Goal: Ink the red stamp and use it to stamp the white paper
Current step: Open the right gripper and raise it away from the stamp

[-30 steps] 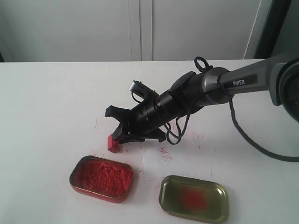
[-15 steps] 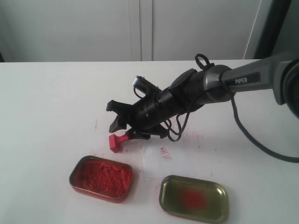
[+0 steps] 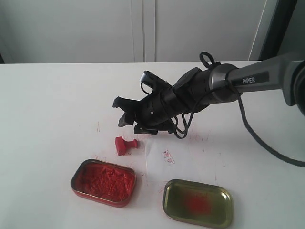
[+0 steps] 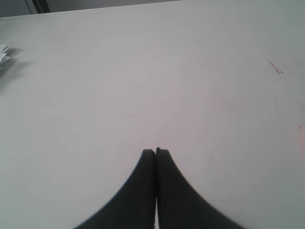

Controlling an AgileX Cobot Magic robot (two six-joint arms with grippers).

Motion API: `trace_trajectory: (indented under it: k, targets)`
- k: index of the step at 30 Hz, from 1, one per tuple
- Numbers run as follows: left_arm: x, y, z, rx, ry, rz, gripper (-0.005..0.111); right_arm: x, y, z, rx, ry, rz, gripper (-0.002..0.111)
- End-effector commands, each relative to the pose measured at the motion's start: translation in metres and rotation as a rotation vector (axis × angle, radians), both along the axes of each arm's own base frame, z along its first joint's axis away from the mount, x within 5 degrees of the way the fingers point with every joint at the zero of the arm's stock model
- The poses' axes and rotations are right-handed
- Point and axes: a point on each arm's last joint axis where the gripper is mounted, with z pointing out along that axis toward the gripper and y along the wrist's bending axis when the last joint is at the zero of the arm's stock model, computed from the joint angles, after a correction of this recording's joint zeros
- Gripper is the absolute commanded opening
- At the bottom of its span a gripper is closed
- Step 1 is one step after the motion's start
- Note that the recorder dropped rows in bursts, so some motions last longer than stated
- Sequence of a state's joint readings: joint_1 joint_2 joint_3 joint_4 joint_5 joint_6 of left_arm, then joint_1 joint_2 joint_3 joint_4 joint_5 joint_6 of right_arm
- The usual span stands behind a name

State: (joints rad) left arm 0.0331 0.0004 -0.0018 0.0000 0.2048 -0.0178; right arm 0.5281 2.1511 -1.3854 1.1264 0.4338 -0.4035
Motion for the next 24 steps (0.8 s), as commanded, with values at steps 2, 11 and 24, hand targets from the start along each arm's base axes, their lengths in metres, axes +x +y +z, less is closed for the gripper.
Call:
trace_trajectory:
  k: [2, 11, 24]
  targets:
    - [0.0, -0.001, 0.0, -0.009, -0.001, -0.005, 0.0, -0.004, -0.002, 0.015, -0.028, -0.044, 0.071, 0.021]
    - [0.0, -0.001, 0.0, -0.009, -0.001, -0.005, 0.0, -0.025, -0.012, 0.053, -0.167, -0.127, 0.35, 0.0]
    - [0.0, -0.001, 0.0, -0.009, -0.001, -0.005, 0.0, -0.045, -0.045, 0.061, -0.512, 0.035, 0.475, 0.0]
